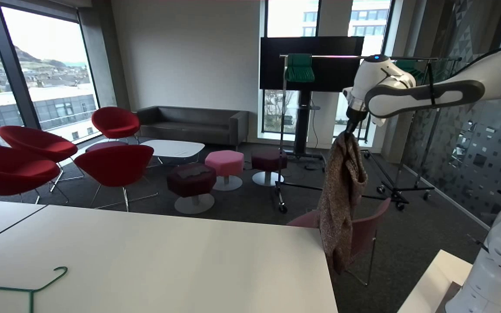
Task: Remove the sweater from the chair and put it on the table
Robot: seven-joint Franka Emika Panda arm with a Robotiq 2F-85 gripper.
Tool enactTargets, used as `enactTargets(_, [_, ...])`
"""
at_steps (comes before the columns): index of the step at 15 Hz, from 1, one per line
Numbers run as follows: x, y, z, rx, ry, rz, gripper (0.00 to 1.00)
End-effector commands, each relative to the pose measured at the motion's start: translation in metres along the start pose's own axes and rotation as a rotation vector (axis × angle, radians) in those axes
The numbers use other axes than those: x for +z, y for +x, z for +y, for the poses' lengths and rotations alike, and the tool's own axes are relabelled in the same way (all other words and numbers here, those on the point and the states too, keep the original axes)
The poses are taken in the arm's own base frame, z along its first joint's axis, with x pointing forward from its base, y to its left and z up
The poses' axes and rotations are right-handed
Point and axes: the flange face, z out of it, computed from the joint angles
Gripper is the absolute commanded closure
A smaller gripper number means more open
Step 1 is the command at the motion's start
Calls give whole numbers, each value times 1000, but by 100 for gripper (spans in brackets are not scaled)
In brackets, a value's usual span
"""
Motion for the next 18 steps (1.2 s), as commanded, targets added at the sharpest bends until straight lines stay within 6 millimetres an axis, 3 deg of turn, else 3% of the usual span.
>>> enactTargets(1, [-56, 53, 8, 14, -17, 110, 97])
enactTargets(5, [-96, 96, -19, -43, -30, 202, 97])
enactTargets(8, [-130, 123, -53, -122, -46, 272, 97])
enactTargets(11, [-148, 140, -91, -209, -53, 320, 97])
enactTargets(14, [-146, 142, -138, -322, -68, 332, 97])
enactTargets(18, [-111, 132, -195, -454, -66, 286, 97])
